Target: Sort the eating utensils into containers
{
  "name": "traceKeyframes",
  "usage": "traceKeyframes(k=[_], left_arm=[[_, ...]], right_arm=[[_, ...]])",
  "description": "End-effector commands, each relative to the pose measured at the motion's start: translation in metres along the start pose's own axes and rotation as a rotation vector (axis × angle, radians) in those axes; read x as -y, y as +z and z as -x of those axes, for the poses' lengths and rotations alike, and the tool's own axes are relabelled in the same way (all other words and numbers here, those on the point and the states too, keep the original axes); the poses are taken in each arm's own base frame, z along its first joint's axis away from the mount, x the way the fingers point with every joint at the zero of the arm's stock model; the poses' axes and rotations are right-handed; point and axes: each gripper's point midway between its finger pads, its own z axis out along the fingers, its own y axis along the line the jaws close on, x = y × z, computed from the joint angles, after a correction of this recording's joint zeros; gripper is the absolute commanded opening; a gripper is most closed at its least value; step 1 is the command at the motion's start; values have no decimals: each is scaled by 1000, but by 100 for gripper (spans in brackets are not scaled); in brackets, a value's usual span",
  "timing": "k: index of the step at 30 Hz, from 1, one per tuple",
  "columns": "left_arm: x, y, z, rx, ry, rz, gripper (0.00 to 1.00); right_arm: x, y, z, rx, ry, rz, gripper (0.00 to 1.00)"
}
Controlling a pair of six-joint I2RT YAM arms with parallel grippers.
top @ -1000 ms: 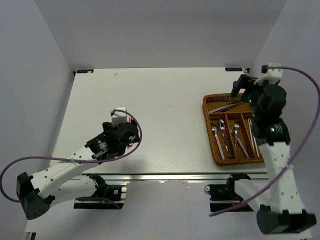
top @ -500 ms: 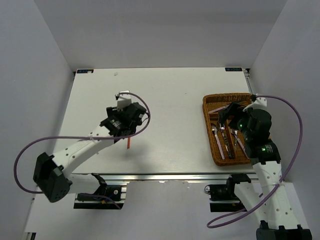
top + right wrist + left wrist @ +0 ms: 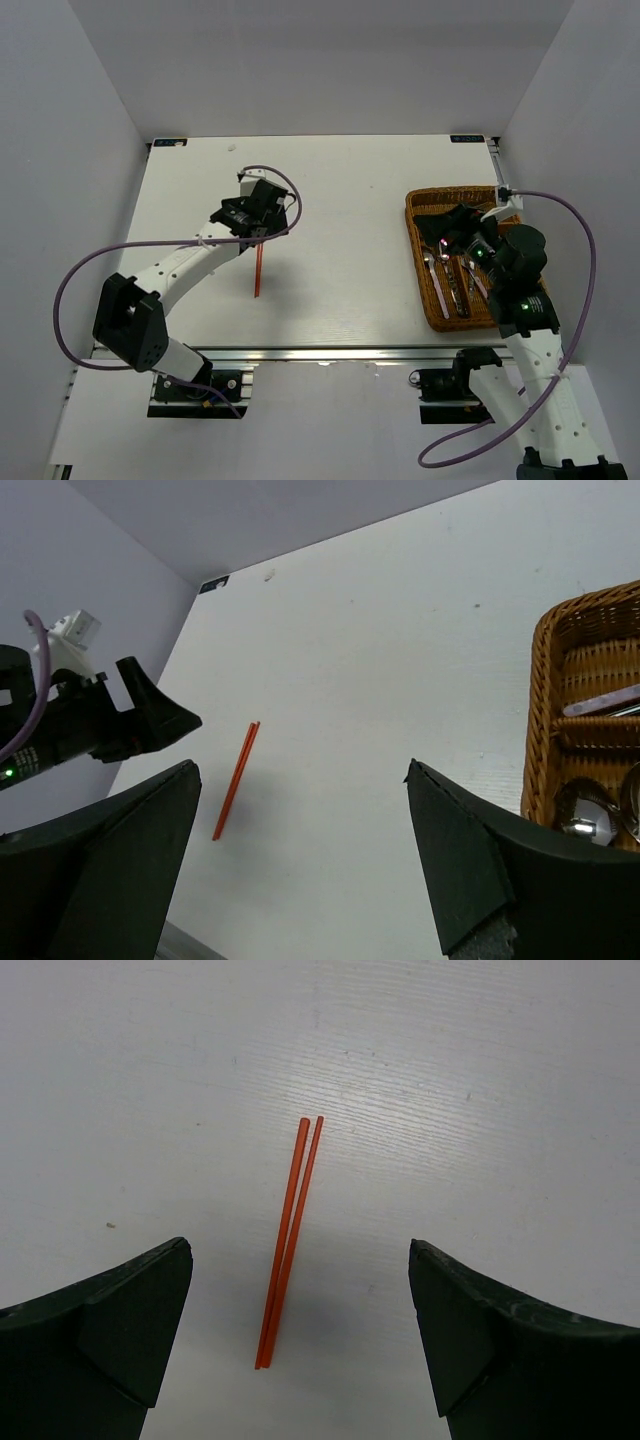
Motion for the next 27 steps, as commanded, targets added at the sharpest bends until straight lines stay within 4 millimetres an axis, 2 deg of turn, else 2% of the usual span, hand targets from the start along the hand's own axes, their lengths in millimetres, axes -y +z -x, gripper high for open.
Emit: traceKeyframes(k=[1, 2, 4, 8, 10, 18, 27], left_arm=[[2, 0, 1, -22, -42, -97, 98], [2, 3, 0, -32, -47, -102, 98], [3, 12, -7, -65, -38, -95, 98], [9, 30, -21, -126, -37, -98, 82], [5, 41, -30, -161, -36, -66, 76], [12, 72, -58, -253, -22, -60, 51], [14, 84, -82, -308, -9, -62, 50]], right_arm=[[-12, 4, 12, 42, 34, 48, 88], [-3, 10, -1, -20, 57, 13, 84], [-4, 15, -9, -76, 65, 29, 81], [-3, 23, -23, -145, 78, 43, 72], [-3, 24, -25, -145, 63, 42, 70], [-9, 24, -38, -176, 18, 60, 68], [-10, 24, -40, -171, 1, 60, 68]])
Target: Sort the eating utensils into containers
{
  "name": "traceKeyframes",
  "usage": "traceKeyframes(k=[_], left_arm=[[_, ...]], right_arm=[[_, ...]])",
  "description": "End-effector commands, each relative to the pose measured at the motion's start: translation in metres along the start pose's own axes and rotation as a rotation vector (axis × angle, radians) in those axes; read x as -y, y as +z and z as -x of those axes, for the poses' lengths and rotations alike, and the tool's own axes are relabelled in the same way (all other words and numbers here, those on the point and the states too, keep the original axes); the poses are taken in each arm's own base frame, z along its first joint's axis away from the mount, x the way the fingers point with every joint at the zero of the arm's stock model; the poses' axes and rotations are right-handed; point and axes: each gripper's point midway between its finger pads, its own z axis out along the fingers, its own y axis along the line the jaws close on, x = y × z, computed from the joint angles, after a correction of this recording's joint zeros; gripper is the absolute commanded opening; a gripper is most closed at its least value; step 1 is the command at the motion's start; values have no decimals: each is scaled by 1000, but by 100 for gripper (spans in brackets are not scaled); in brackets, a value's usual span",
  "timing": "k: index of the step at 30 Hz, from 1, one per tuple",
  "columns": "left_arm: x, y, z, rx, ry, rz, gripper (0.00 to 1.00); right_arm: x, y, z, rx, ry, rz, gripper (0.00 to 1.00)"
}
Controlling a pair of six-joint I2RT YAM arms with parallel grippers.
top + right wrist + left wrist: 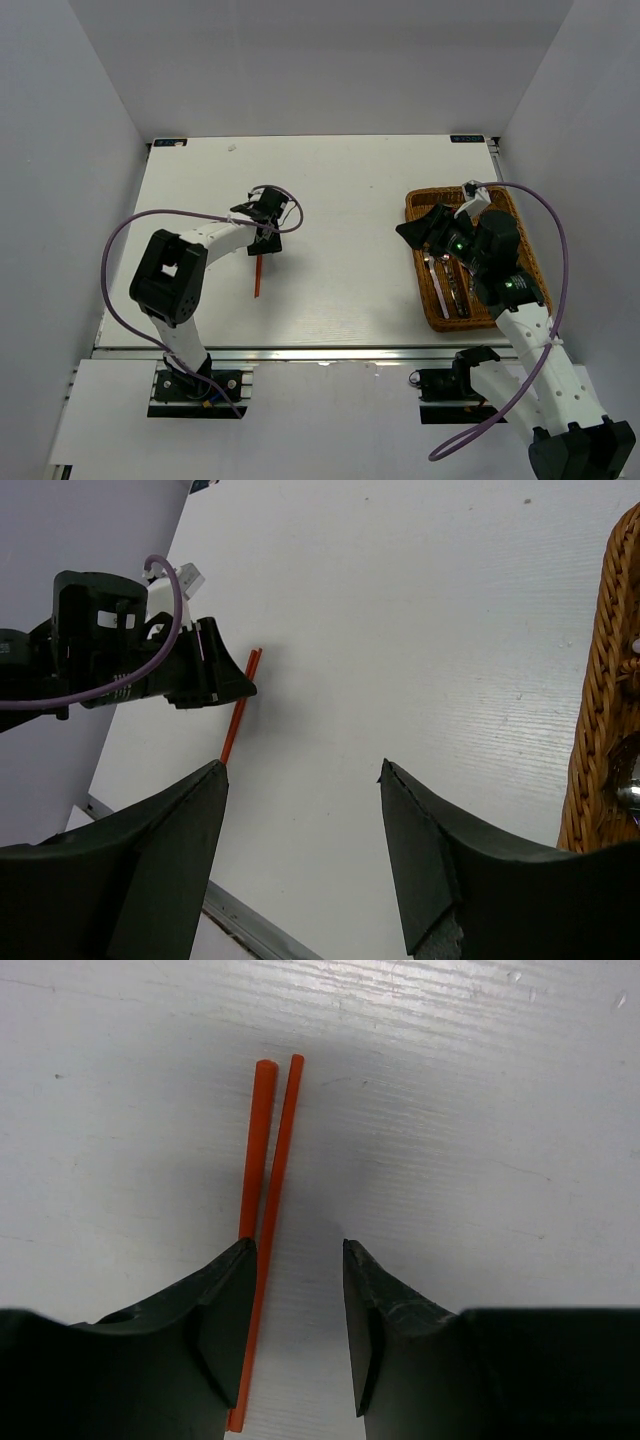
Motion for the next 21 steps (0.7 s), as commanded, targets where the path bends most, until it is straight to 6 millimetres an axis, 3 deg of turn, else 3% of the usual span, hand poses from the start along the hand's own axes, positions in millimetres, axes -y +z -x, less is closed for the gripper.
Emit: traceKeyframes(k=[1, 14, 21], left_arm=[[3, -2, 4, 17, -19, -31, 50], [-1, 10, -14, -33, -7, -10, 50], [2, 19, -34, -86, -18, -25, 43]], right_arm=[[-6, 0, 8, 34, -36, 18, 68], [-5, 2, 6, 29, -39, 17, 67], [-7, 0, 9, 38, -43, 21, 67]])
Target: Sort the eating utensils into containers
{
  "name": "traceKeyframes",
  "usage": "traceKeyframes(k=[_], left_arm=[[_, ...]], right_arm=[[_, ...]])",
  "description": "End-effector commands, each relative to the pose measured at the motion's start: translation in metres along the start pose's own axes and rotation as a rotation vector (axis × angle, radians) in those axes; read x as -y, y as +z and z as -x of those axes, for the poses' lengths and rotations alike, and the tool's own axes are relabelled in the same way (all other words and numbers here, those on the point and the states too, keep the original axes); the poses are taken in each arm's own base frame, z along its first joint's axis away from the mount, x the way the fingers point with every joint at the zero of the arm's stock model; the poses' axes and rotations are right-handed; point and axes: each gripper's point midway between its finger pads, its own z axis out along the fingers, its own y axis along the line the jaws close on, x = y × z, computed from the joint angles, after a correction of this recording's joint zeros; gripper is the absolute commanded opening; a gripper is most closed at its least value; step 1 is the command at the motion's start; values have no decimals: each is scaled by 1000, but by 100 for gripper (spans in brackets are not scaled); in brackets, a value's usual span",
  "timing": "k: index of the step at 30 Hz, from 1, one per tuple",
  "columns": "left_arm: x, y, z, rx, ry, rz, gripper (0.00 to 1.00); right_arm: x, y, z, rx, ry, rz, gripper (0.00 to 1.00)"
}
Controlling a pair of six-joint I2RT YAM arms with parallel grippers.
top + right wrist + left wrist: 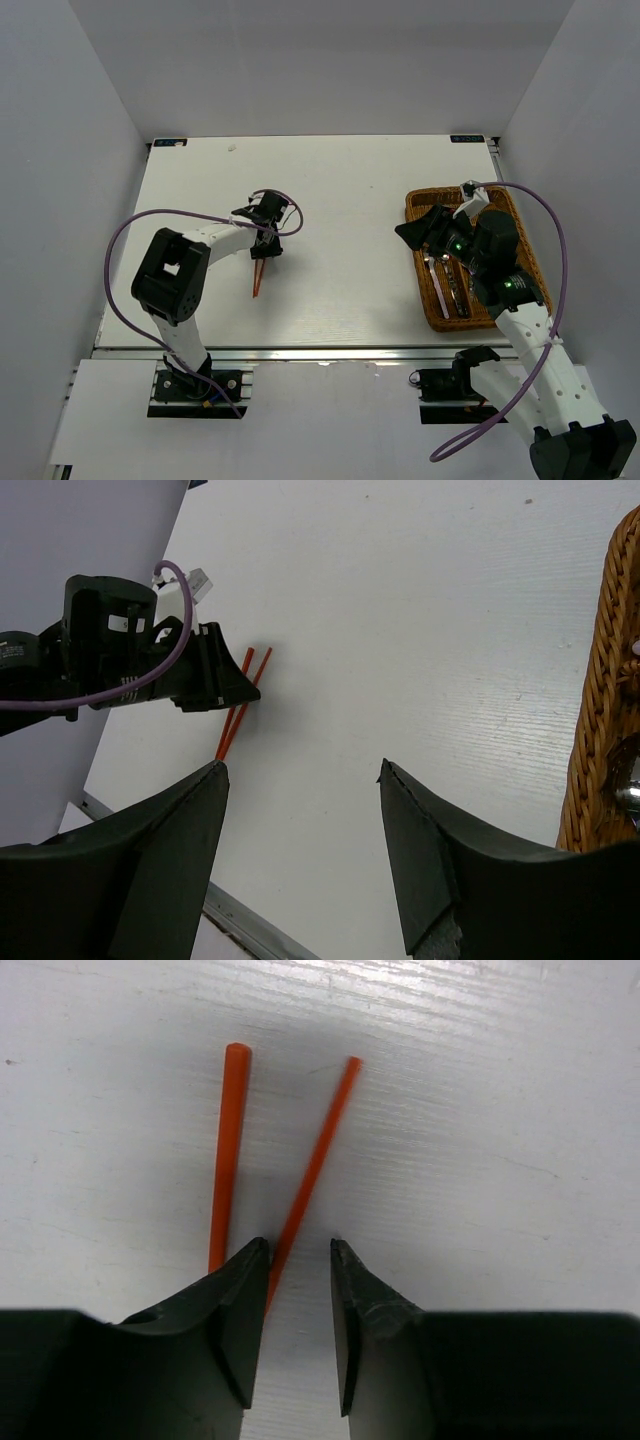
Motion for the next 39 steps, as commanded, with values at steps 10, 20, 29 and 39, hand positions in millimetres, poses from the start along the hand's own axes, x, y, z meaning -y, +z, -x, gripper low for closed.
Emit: traceKeyframes(k=[10, 20, 29, 39], left_arm=[[11, 14, -61, -112, 35, -7, 6], [38, -5, -49, -65, 42, -39, 0], [63, -79, 19, 153, -126, -201, 0], [81, -121, 33, 188, -176, -354, 0]], right_arm=[[-11, -5, 13, 57, -26, 32, 67], [13, 14, -9, -39, -30, -41, 70], [1, 61, -116, -320, -116, 62, 76], [-83, 91, -174, -367, -166, 344, 78]])
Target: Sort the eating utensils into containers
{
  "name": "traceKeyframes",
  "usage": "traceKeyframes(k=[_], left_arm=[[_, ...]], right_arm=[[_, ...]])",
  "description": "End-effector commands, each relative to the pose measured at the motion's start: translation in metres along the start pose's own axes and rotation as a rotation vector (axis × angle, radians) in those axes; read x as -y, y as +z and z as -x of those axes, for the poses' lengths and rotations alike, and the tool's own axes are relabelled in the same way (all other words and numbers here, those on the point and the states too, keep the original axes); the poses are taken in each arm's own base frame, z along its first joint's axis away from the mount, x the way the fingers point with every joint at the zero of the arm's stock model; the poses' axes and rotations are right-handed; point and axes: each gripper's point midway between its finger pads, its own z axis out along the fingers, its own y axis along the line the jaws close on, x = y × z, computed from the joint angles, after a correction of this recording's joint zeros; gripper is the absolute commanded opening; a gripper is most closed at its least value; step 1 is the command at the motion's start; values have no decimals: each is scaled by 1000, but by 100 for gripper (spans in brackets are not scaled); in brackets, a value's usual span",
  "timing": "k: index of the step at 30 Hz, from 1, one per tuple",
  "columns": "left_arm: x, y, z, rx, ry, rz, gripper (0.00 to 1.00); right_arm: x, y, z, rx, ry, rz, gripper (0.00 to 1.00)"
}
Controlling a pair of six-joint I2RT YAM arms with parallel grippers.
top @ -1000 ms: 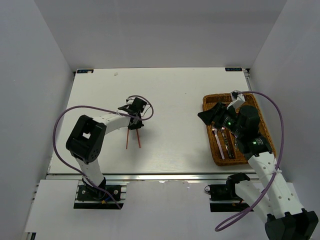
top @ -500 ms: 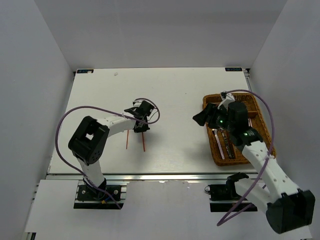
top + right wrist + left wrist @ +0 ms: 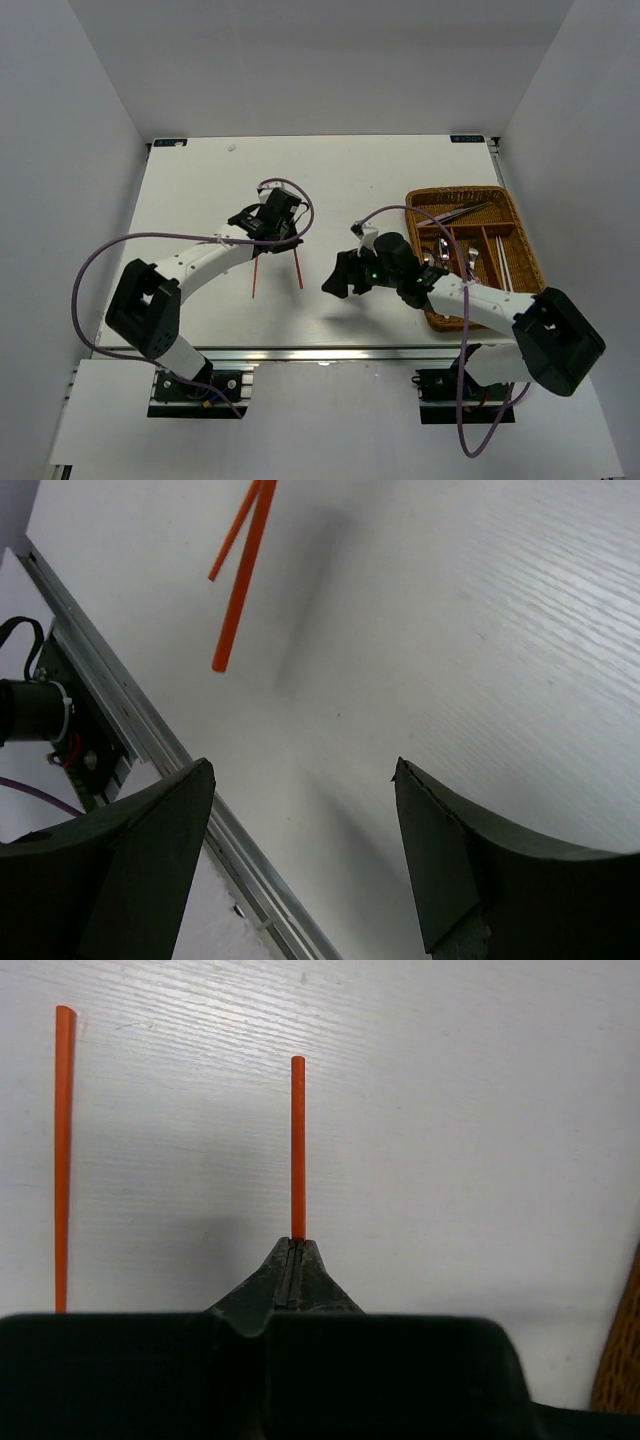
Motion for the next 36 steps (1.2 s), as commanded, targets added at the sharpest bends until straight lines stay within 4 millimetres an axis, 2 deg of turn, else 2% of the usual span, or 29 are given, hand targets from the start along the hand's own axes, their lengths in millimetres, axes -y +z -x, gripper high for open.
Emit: traceKeyframes(k=[1, 5, 9, 12, 16, 17, 18, 20, 21, 22, 23, 25, 26, 27, 29, 30, 31, 32, 33, 36], left_arm=[[23, -27, 17, 43, -43, -114, 0], [32, -35, 19, 38, -49, -160, 0], [45, -41, 17, 32, -73, -237, 0], [45, -40, 14, 25, -66, -233, 0], [46, -41, 13, 21, -61, -239, 0], [46, -42, 14, 23, -61, -244, 0], [46, -42, 14, 26, -62, -245, 0], [47, -44, 16, 30, -63, -249, 0], [47, -44, 17, 34, -64, -243, 0], [46, -45, 17, 35, -60, -238, 5], [46, -46, 19, 40, -55, -236, 28], [42, -52, 28, 71, -51, -214, 58], [38, -55, 33, 92, -45, -193, 89], [32, -62, 40, 106, -34, -157, 98], [12, -75, 62, 197, -2, -52, 98], [-2, -85, 70, 216, 15, 10, 98], [-18, -99, 84, 286, 32, 78, 98], [-31, -107, 88, 302, 49, 128, 98], [-47, -123, 98, 362, 78, 179, 98], [-73, -135, 95, 380, 156, 259, 98]], right_arm=[[-39, 14, 43, 129, -50, 125, 77], [-43, 30, 49, 138, -27, 134, 76], [-43, 48, 58, 141, 0, 132, 69], [-46, 58, 68, 155, 2, 143, 67], [-37, 70, 74, 168, 14, 102, 60], [-38, 72, 78, 175, 15, 99, 56], [-39, 75, 83, 184, 15, 96, 48], [-34, 83, 81, 169, 13, 81, 37], [-36, 85, 87, 170, 6, 82, 21], [-34, 89, 84, 152, 0, 77, 8], [-33, 89, 84, 146, -24, 72, 0], [-22, 84, 86, 145, -33, 24, 0], [-14, 79, 88, 147, -37, -7, 0], [8, 71, 86, 118, -40, -77, 0], [26, 52, 101, 115, -78, -162, 0], [58, 35, 92, 31, -108, -269, 0], [76, 22, 93, -1, -132, -350, 0], [93, 6, 109, -10, -145, -415, 0], [125, -17, 91, -139, -189, -556, 0], [170, -65, 101, -209, -174, -771, 0]])
